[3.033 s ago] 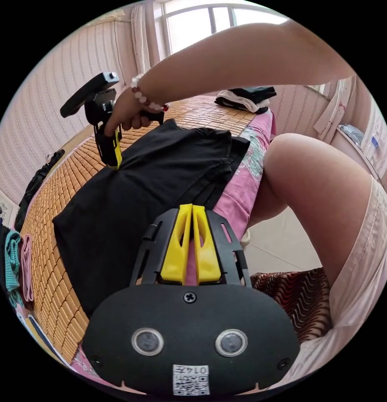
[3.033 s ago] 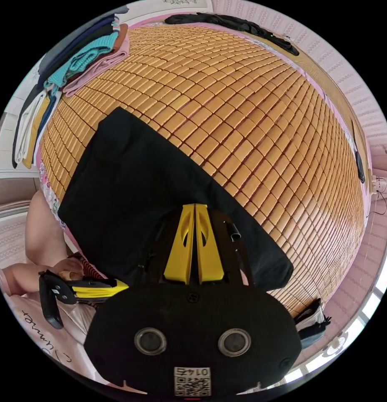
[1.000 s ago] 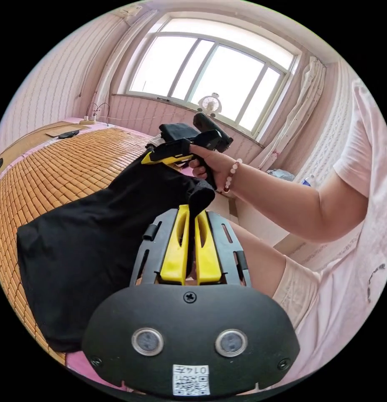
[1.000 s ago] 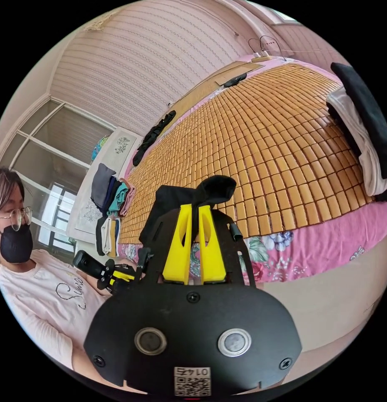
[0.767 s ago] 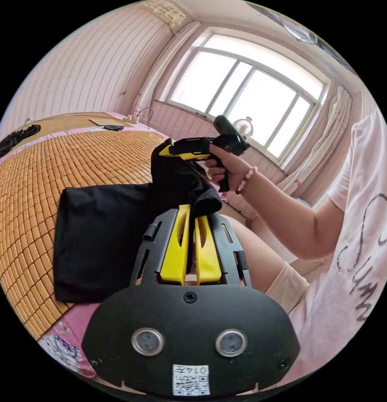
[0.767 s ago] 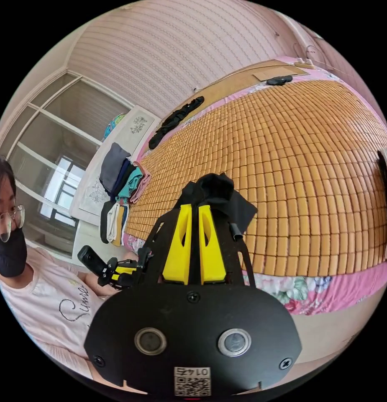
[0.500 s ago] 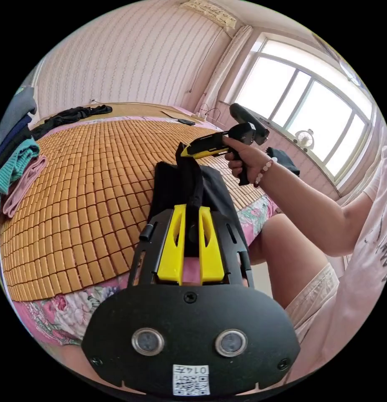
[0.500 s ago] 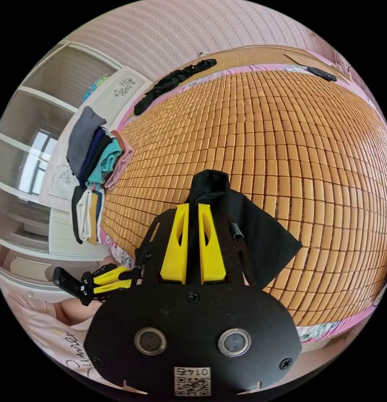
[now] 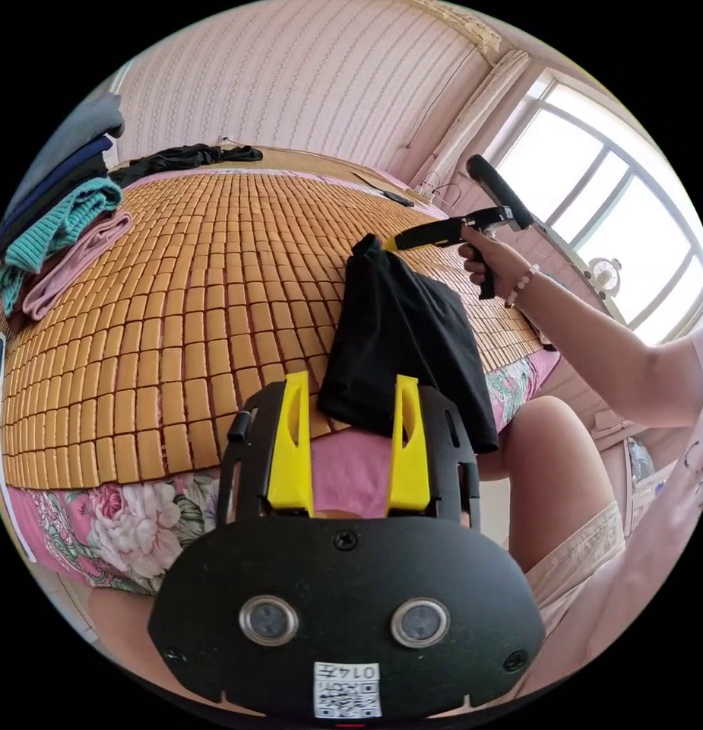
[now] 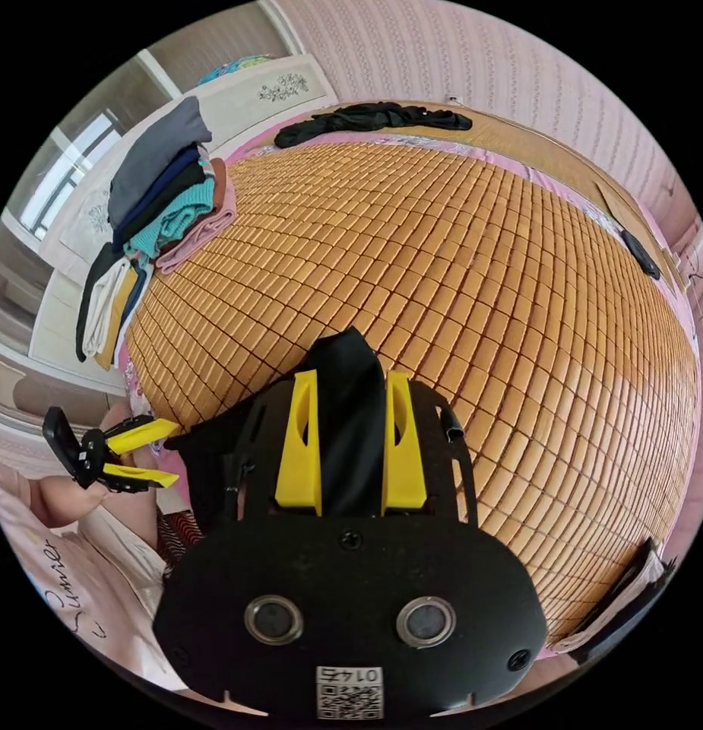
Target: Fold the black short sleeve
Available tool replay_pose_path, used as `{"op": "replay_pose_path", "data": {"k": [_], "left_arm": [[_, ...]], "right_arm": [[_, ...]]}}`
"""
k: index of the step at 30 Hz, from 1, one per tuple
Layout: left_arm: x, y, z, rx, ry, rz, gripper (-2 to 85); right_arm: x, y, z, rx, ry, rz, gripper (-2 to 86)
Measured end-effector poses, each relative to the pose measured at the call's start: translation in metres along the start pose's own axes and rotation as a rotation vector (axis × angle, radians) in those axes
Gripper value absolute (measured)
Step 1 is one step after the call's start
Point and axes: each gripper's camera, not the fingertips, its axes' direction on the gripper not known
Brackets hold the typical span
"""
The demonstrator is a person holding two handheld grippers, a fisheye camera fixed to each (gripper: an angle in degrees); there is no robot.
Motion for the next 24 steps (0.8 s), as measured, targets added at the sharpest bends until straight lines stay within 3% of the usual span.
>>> {"op": "replay_pose_path", "data": {"k": [4,12,18,24], "left_arm": [[0.01,0.008,0.017,0.001,-0.027,-0.035,9.0],[0.029,0.013,0.021,-0.007,0.021,0.023,3.9],[0.091,0.02,-0.001,0.031,-0.152,0.35,1.6],[0.141,0.02,-0.053,0.13,-0.099,0.446,0.9]], "right_arm": [[-0.009,-0.008,0.027,-0.111,-0.035,-0.053,11.0],[-0.039,0.024,0.006,-0.021,-0.031,-0.123,5.1],[-0.044,0.102,-0.079,0.309,-0.151,-0.077,4.7],[-0.058,0.218,-0.171,0.549,-0.101,0.05,4.2]]}}
